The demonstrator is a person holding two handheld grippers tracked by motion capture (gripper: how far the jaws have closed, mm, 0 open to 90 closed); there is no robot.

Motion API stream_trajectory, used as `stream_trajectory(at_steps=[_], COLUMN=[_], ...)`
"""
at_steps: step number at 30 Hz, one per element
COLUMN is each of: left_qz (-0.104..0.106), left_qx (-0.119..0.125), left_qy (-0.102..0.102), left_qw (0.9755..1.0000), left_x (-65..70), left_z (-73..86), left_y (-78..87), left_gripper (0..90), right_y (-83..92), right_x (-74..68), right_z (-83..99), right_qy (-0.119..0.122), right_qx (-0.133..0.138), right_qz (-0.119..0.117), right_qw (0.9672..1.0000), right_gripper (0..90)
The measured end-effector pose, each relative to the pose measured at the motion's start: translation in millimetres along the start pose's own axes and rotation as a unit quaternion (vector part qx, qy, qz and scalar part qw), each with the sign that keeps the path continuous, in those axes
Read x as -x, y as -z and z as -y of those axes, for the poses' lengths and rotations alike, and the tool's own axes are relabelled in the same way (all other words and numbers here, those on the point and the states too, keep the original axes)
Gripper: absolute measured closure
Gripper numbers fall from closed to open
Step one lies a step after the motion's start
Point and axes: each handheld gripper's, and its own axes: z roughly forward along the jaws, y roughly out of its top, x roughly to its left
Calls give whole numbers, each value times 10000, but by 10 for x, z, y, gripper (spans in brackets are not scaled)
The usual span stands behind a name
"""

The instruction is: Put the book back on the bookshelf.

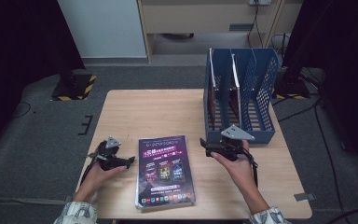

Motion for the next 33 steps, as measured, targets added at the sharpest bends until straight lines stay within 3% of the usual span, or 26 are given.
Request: stream_trajectory(at_steps=[11,20,26,33], left_qz=[77,59,37,76], left_qx=[12,216,367,565], left_qy=[-8,375,334,244], left_qw=[10000,9990,9988,9981], left_x=[-17,-78,13,166], left_z=[8,-10,-82,-147], left_y=[12,112,213,329], left_gripper=[0,64,116,160], right_y=[-45,-109,-196,-254], right_x=[-97,-221,-341,-440], right_z=[16,18,82,133], right_qy=[113,210,316,531], right_qx=[-104,-155,-351,-564], right_qz=[-225,-383,-593,-677], right_qw=[9996,9989,9971,9947], right_gripper=[76,134,238,266])
